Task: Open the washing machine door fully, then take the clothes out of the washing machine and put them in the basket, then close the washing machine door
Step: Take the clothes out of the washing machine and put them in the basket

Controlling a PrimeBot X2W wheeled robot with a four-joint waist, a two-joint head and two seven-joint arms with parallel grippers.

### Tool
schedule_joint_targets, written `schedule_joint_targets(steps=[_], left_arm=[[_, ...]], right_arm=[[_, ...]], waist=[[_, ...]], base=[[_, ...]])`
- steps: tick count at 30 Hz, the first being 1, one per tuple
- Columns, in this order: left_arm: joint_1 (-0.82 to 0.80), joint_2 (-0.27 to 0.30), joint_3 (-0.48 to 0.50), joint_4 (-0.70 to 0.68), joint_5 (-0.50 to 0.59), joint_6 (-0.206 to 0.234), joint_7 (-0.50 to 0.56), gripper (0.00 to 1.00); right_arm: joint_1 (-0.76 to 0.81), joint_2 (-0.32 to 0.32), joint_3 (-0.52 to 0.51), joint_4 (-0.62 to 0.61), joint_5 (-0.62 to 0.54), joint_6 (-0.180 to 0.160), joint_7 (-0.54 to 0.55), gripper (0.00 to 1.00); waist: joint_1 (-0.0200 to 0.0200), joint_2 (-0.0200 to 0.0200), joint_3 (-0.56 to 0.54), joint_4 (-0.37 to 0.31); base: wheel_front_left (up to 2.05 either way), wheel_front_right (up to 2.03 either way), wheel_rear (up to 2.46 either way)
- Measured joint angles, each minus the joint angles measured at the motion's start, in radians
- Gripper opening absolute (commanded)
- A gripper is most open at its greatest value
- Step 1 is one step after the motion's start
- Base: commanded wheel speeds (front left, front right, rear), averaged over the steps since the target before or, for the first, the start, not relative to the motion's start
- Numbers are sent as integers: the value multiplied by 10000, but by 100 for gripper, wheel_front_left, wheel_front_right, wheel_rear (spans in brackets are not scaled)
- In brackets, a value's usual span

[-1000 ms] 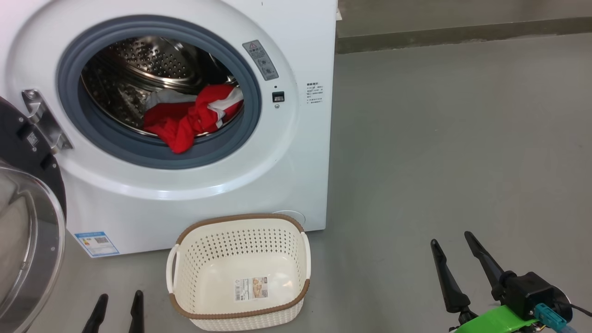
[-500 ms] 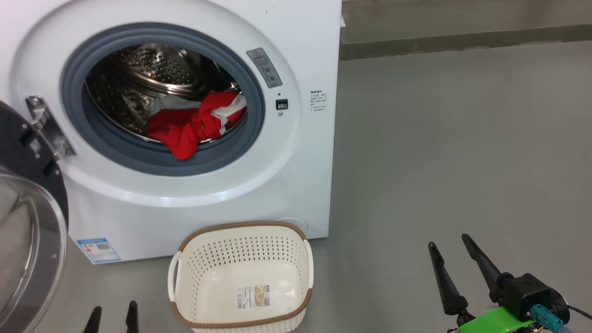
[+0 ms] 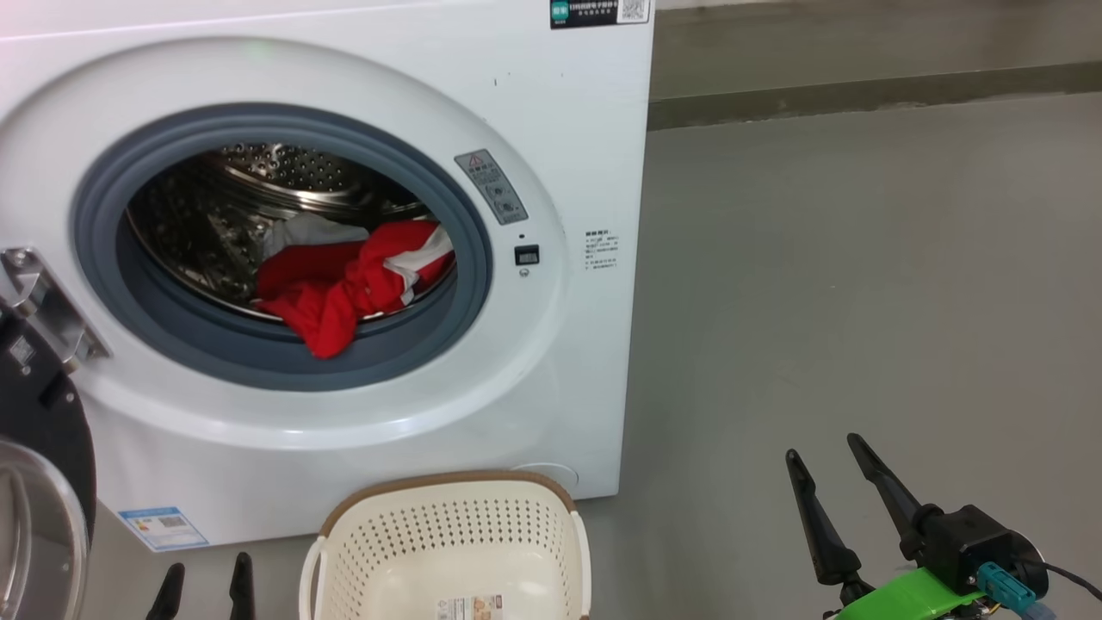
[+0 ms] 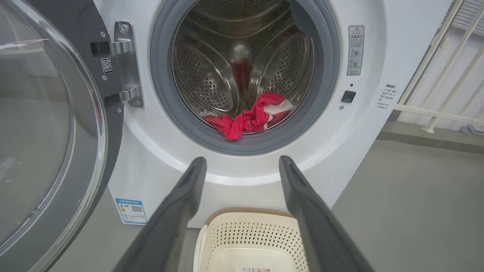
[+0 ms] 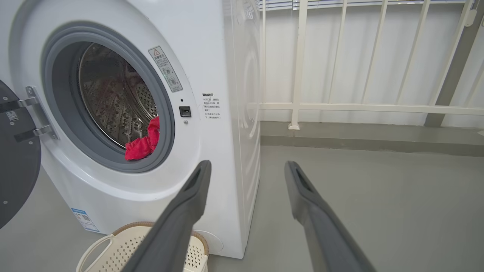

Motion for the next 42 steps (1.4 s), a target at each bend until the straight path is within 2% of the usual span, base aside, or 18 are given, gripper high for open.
schedule_joint_targets(steps=[32,42], left_arm=[[10,46,-171,-150,-192,77,105,100],[-1265,54,-244,351,-314,178,324,100]], right_arm=[[-3,50,196,165,65,0,0,100],[-81,73,38,71,125,0,0,100]], waist=[[0,0,-100,69],[0,0,356,187]], base=[[8,-8,0],[0,0,0]])
